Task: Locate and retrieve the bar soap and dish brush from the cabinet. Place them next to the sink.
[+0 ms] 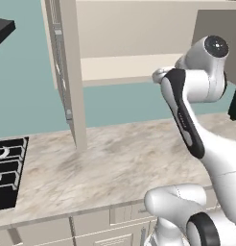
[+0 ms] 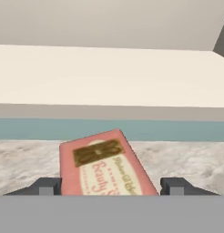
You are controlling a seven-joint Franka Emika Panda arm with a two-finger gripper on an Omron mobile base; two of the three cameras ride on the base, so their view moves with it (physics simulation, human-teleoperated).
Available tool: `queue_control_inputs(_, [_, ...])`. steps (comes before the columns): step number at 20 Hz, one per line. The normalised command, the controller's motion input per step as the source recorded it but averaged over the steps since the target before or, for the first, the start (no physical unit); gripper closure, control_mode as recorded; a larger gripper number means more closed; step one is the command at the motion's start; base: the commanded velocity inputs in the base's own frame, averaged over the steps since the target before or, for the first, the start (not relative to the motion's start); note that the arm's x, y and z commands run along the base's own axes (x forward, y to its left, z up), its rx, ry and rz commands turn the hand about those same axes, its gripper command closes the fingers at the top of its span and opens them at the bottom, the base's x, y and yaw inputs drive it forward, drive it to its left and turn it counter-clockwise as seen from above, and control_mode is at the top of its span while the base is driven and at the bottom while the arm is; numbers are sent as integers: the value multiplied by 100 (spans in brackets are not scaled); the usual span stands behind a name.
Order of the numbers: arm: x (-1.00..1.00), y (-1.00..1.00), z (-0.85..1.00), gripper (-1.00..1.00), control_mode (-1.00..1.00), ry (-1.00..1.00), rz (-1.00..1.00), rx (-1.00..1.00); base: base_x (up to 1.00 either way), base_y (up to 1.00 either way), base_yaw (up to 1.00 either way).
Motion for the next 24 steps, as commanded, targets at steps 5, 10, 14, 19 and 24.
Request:
queue_control_inputs(5, [-96, -3, -15, 100, -100, 3, 6, 0, 0, 0, 0])
queue_control_inputs(10, [-50, 2, -28, 100, -100, 6, 1, 0, 0, 0, 0])
queue_control_inputs(14, [-49, 0, -33, 100, -100, 9, 0, 0, 0, 0, 0])
queue_control_inputs(19, [-46, 0, -56, 100, -100, 7, 0, -2, 0, 0, 0])
queue_control_inputs(24, [-33, 0, -67, 100, -100, 7, 0, -2, 0, 0, 0])
